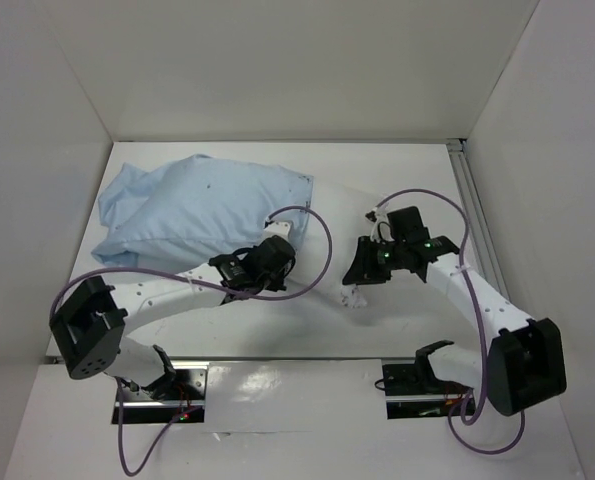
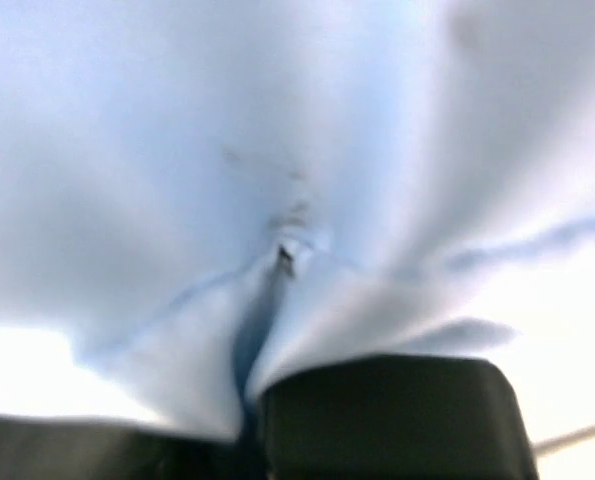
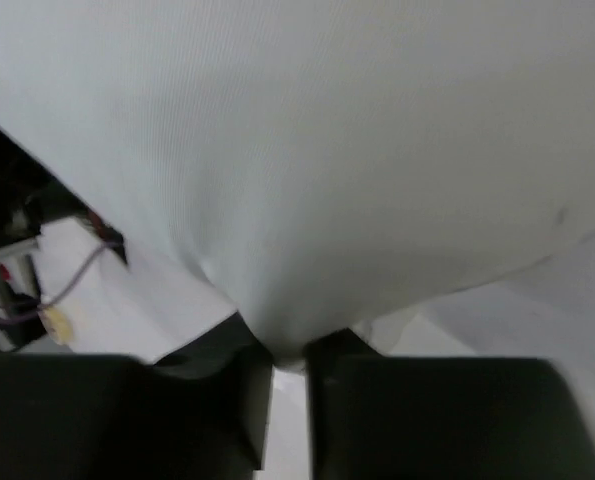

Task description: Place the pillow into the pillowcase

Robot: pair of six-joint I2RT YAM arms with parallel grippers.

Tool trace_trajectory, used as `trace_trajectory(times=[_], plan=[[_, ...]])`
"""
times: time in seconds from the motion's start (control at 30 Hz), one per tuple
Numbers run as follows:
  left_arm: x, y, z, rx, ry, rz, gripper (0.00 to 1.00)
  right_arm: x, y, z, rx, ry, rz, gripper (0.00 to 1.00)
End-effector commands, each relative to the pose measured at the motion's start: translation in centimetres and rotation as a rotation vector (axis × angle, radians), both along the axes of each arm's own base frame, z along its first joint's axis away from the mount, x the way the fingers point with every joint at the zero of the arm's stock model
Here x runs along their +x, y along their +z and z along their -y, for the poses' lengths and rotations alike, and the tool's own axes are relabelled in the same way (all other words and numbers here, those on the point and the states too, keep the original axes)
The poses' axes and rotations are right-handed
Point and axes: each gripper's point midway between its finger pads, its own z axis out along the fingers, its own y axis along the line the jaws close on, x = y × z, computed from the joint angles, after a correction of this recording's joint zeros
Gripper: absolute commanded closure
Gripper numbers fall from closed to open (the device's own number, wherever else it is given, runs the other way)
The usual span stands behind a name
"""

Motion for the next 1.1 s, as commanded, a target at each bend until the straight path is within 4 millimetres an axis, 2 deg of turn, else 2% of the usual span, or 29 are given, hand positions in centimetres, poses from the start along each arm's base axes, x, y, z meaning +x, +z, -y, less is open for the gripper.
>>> trace_trajectory(times=[0.0,0.03,0.07,0.13,0.17,0.2,0.23,0.27,0.3,0.33,0.37,0.43,0.47,0.57,0.6,0.63,0.67,0.7,0.77,0.8,0.87,0.9,0.97,1.0,1.03,1.07], plan=[[-0.2,8.2,3.5,-0.181,-0.124,0.075,1.00,2.1,2.8,-4.2,0.113,0.078,0.096,0.85],[-0.3,11.8,5.1,-0.237,-0.184,0.104,1.00,3.2,3.1,-4.9,0.111,0.076,0.109,0.93],[-0.5,13.8,5.9,-0.260,-0.213,0.120,1.00,4.8,6.1,-5.9,0.139,0.088,0.180,1.00],[-0.6,17.3,6.7,-0.270,-0.275,0.138,1.00,7.9,9.2,-6.1,0.143,0.042,0.265,1.00],[-0.5,23.0,8.1,-0.353,-0.313,0.214,1.00,9.9,10.3,-5.8,0.146,-0.001,0.291,1.00],[-0.3,24.5,9.2,-0.364,-0.344,0.220,1.00,11.7,13.7,-5.8,0.166,-0.022,0.369,1.00],[-0.8,26.2,9.9,-0.379,-0.403,0.226,1.00,13.1,15.0,-5.4,0.172,-0.056,0.408,1.00],[-1.0,31.5,10.3,-0.458,-0.431,0.304,1.00,14.8,15.3,-4.6,0.165,-0.105,0.416,1.00],[-0.9,32.6,11.1,-0.477,-0.449,0.309,1.00,15.9,16.5,-4.2,0.166,-0.130,0.456,1.00],[-0.6,34.5,10.9,-0.510,-0.455,0.336,1.00,16.3,16.6,-3.9,0.179,-0.138,0.444,1.00],[-1.0,37.8,10.3,-0.561,-0.485,0.387,1.00,16.6,16.6,-3.3,0.181,-0.146,0.433,1.00],[-0.8,39.7,9.5,-0.587,-0.493,0.408,1.00,15.8,17.2,-3.5,0.195,-0.125,0.423,1.00],[-1.2,41.3,8.6,-0.600,-0.494,0.424,1.00,14.5,18.3,-3.1,0.192,-0.119,0.438,1.00],[-1.8,42.1,6.7,-0.608,-0.469,0.408,1.00,12.0,18.7,-1.5,0.138,-0.141,0.474,1.00],[-2.0,41.7,5.7,-0.599,-0.445,0.376,1.00,9.6,19.0,-0.5,0.109,-0.138,0.485,1.00],[-2.4,41.3,5.3,-0.598,-0.438,0.356,1.00,8.5,19.0,0.1,0.089,-0.142,0.489,1.00],[-2.7,40.3,4.5,-0.595,-0.415,0.327,1.00,6.1,19.2,1.0,0.066,-0.132,0.498,1.00],[-2.7,39.6,4.0,-0.585,-0.398,0.306,1.00,4.9,18.4,1.4,0.049,-0.122,0.479,1.00],[-3.1,37.5,3.9,-0.554,-0.395,0.237,1.00,2.7,18.0,2.1,0.021,-0.098,0.473,1.00],[-3.2,36.6,3.8,-0.543,-0.384,0.203,1.00,0.6,17.1,2.5,0.005,-0.079,0.421,1.00],[-3.2,35.0,3.4,-0.504,-0.366,0.154,1.00,-1.7,16.7,2.4,0.008,-0.017,0.364,1.00],[-2.6,34.2,3.2,-0.489,-0.336,0.129,1.00,-3.5,15.8,2.8,-0.017,0.015,0.295,1.00],[-0.8,32.5,4.4,-0.459,-0.319,0.084,1.00,-4.9,16.1,2.8,-0.009,0.042,0.248,1.00],[1.0,32.2,4.1,-0.442,-0.292,0.093,1.00,-5.7,15.3,2.6,-0.009,0.057,0.172,1.00],[3.5,29.7,5.4,-0.411,-0.284,0.049,1.00,-5.8,15.0,2.5,-0.005,0.066,0.140,1.00],[5.4,28.6,5.9,-0.404,-0.278,0.040,1.00,-5.5,14.7,2.4,-0.004,0.056,0.114,1.00]])
